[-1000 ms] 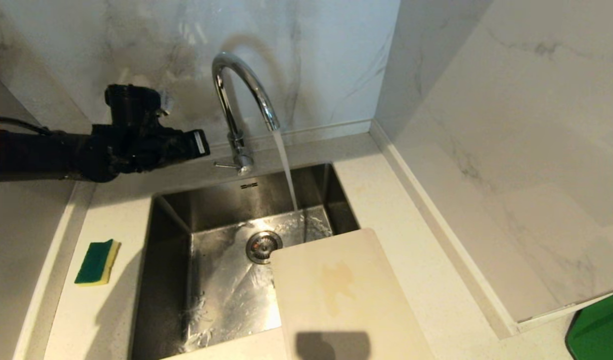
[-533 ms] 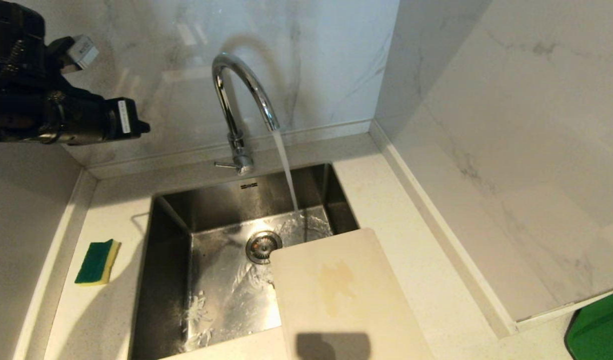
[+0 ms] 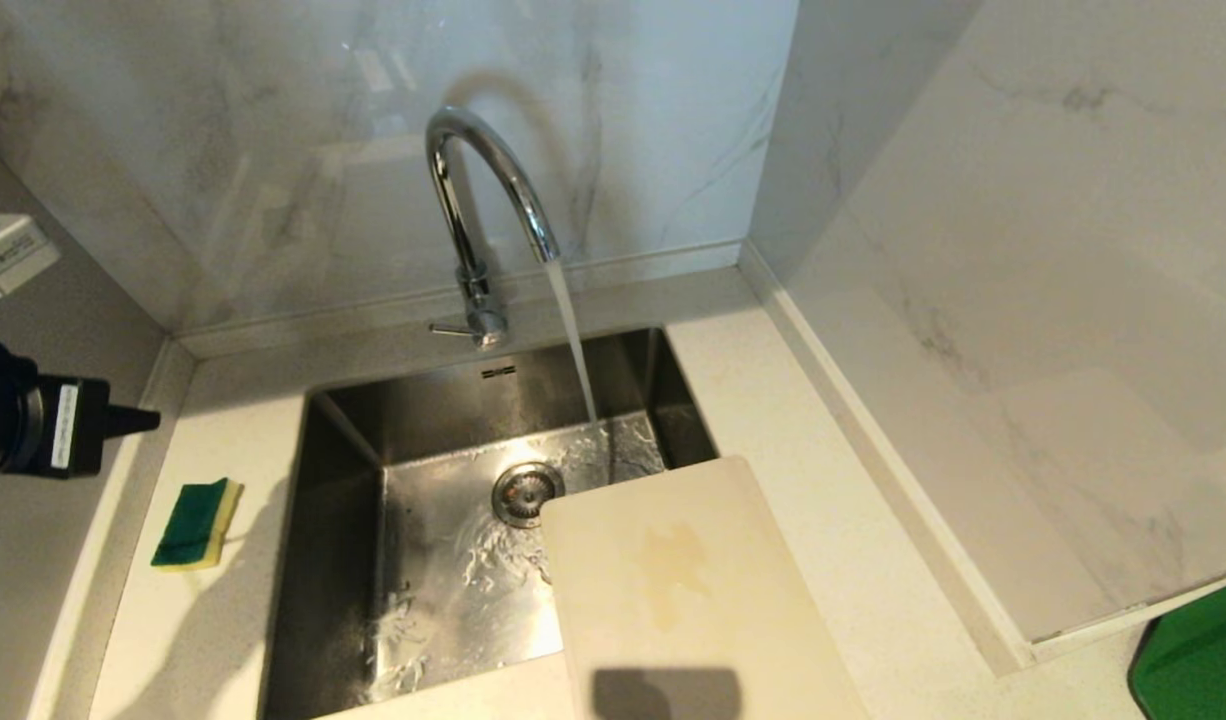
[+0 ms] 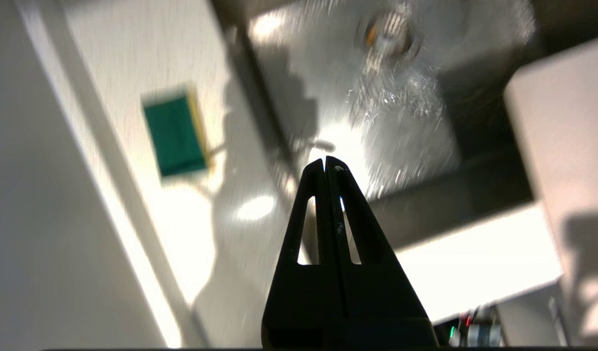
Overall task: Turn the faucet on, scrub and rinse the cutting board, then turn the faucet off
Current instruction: Pick up the cleaning cloth
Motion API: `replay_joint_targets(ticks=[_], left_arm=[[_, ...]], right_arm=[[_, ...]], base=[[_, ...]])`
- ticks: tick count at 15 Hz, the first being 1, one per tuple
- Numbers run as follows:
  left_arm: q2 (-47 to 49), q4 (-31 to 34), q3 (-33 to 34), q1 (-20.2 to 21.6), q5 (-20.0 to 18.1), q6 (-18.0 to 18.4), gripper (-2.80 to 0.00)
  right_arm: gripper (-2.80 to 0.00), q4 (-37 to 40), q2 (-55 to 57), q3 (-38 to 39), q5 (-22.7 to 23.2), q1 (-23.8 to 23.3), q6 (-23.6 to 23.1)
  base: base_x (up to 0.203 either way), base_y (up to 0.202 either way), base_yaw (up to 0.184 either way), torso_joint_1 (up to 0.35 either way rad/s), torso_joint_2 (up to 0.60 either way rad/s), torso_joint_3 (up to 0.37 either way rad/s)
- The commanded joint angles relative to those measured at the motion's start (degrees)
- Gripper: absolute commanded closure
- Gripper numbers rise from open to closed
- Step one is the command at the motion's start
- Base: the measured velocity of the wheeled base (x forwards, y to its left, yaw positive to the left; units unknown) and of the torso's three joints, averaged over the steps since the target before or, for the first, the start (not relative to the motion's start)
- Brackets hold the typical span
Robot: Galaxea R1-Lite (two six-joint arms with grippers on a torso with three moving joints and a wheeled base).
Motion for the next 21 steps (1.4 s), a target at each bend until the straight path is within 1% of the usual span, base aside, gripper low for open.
replay_joint_targets(ticks=[1,2,5,6,8,9,10,12,16,18,21], left_arm=[[-4.50,0.03,7.41,0.00,0.78,0.04,0.00],[-4.85,-0.18,9.51,0.00,1.27,0.08,0.00],[-2.98,-0.83,11.91,0.05,1.55,-0.02,0.00],[-1.41,-2.24,11.97,0.09,1.57,-0.18,-2.80],[2.63,-6.16,11.89,0.94,1.95,-0.90,-2.80],[5.15,-7.09,11.58,1.54,2.81,-1.74,-2.80],[7.88,-7.83,11.11,2.73,3.83,-2.85,-2.80],[12.57,-9.96,10.45,5.85,4.57,-3.70,-2.80],[23.88,-17.82,8.53,12.76,4.69,-3.26,-2.80],[27.48,-18.90,7.18,15.11,4.19,-2.51,-2.80],[30.20,-19.04,3.82,16.69,3.35,-2.44,-2.80]], right_arm=[[0.00,-0.04,0.00,0.00,-0.02,0.00,0.02],[0.00,0.01,0.00,0.00,-0.02,0.03,0.02],[0.00,0.01,0.00,0.09,-0.02,0.03,0.02],[0.00,-0.03,0.00,0.03,-0.02,-0.02,0.02],[0.00,-0.07,0.00,0.00,-0.02,0.02,0.02],[0.00,0.01,0.00,0.07,-0.02,-0.06,0.02],[0.00,0.00,0.00,0.07,-0.02,-0.06,0.02],[0.00,-0.07,0.00,0.09,-0.02,0.03,0.02],[0.00,0.01,0.00,0.00,-0.02,-0.06,0.02],[0.00,-0.02,0.00,0.07,-0.02,0.02,0.02],[0.00,0.01,0.00,0.00,-0.02,0.03,0.02]], base=[[0.000,0.000,0.000,0.000,0.00,0.000],[0.000,0.000,0.000,0.000,0.00,0.000],[0.000,0.000,0.000,0.000,0.00,0.000],[0.000,0.000,0.000,0.000,0.00,0.000],[0.000,0.000,0.000,0.000,0.00,0.000],[0.000,0.000,0.000,0.000,0.00,0.000],[0.000,0.000,0.000,0.000,0.00,0.000],[0.000,0.000,0.000,0.000,0.00,0.000],[0.000,0.000,0.000,0.000,0.00,0.000],[0.000,0.000,0.000,0.000,0.00,0.000],[0.000,0.000,0.000,0.000,0.00,0.000]])
